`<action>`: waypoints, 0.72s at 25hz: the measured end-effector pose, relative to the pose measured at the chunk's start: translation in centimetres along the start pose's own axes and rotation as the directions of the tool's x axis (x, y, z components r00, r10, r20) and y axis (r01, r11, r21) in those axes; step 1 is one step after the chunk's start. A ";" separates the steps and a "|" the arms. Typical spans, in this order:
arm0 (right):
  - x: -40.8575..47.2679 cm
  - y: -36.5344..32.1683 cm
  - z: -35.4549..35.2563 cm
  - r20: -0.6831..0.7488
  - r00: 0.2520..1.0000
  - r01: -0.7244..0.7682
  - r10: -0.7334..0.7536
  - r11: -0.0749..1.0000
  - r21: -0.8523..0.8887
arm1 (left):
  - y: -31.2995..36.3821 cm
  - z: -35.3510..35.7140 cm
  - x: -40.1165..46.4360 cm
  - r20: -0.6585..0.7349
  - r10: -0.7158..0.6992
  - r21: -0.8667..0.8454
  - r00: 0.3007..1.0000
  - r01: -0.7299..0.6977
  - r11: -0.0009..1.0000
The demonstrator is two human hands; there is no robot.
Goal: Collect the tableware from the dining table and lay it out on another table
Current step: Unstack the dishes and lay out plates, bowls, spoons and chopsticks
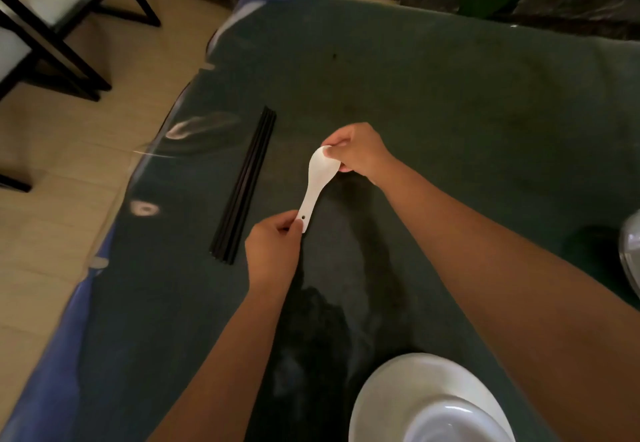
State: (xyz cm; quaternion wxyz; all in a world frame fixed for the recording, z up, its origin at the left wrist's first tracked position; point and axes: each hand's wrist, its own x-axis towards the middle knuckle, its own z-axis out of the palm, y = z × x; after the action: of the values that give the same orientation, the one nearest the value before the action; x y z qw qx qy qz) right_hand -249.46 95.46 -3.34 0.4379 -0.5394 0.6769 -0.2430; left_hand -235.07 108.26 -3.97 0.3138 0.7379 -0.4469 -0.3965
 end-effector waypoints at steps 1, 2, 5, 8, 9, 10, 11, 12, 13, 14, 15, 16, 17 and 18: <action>0.5 0.0 0.4 -0.002 1.000 0.003 -0.003 1.000 -0.009 | -0.1 0.1 0.3 -0.011 0.023 0.031 1.000 -0.022 0.999; 0.9 0.0 0.7 -0.004 1.000 0.010 -0.010 1.000 -0.017 | -0.1 0.1 0.4 -0.022 0.044 0.055 0.999 -0.043 0.998; 1.6 -0.1 1.2 -0.006 0.999 0.038 -0.039 0.998 -0.058 | -0.2 0.5 0.2 -0.051 0.122 0.096 0.991 -0.117 0.988; 1.7 0.1 1.4 -0.006 0.998 0.068 -0.069 0.991 -0.116 | -0.6 0.6 0.0 -0.064 0.157 0.118 0.986 -0.149 0.982; 1.6 0.2 1.5 -0.012 0.997 0.070 -0.072 0.990 -0.123 | -0.8 0.6 0.1 -0.057 0.157 0.131 0.986 -0.149 0.980; 1.5 0.3 1.4 -0.020 0.997 0.067 -0.070 0.990 -0.123 | -1.1 0.6 0.2 -0.042 0.153 0.142 0.987 -0.146 0.979; 1.2 0.4 1.3 -0.024 0.997 0.063 -0.067 0.991 -0.119 | -1.3 0.5 0.3 -0.022 0.147 0.148 0.989 -0.142 0.979; 0.8 0.4 1.0 -0.021 0.997 0.067 -0.070 0.990 -0.123 | -1.3 0.4 0.2 -0.004 0.146 0.151 0.989 -0.144 0.978; 0.2 0.4 0.5 -0.020 0.996 0.080 -0.083 0.986 -0.144 | -1.4 0.2 -0.1 0.012 0.157 0.150 0.988 -0.157 0.976; -0.7 0.4 -0.1 -0.026 0.994 0.103 -0.109 0.978 -0.179 | -1.3 -0.1 -0.6 0.023 0.187 0.147 0.982 -0.188 0.971; -2.0 0.4 -0.8 -0.043 0.989 0.131 -0.144 0.966 -0.221 | -1.2 -0.4 -1.3 0.031 0.233 0.141 0.972 -0.235 0.962; -3.9 0.6 -1.6 -0.064 0.981 0.158 -0.180 0.953 -0.259 | -1.2 -0.8 -2.4 0.039 0.288 0.135 0.957 -0.291 0.947; -6.3 1.0 -2.4 -0.079 0.973 0.188 -0.219 0.939 -0.289 | -1.2 -1.3 -3.5 0.046 0.346 0.143 0.937 -0.349 0.926; -9.0 1.7 -3.3 -0.086 0.961 0.225 -0.263 0.924 -0.310 | -1.4 -1.9 -4.9 0.060 0.397 0.164 0.916 -0.401 0.901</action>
State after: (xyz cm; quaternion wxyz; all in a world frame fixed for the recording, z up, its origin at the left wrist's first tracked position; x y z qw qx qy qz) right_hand -252.86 104.04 -0.10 0.2743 -0.6629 0.6593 -0.2247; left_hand -234.26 113.49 -2.72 0.3173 0.6503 -0.6251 -0.2928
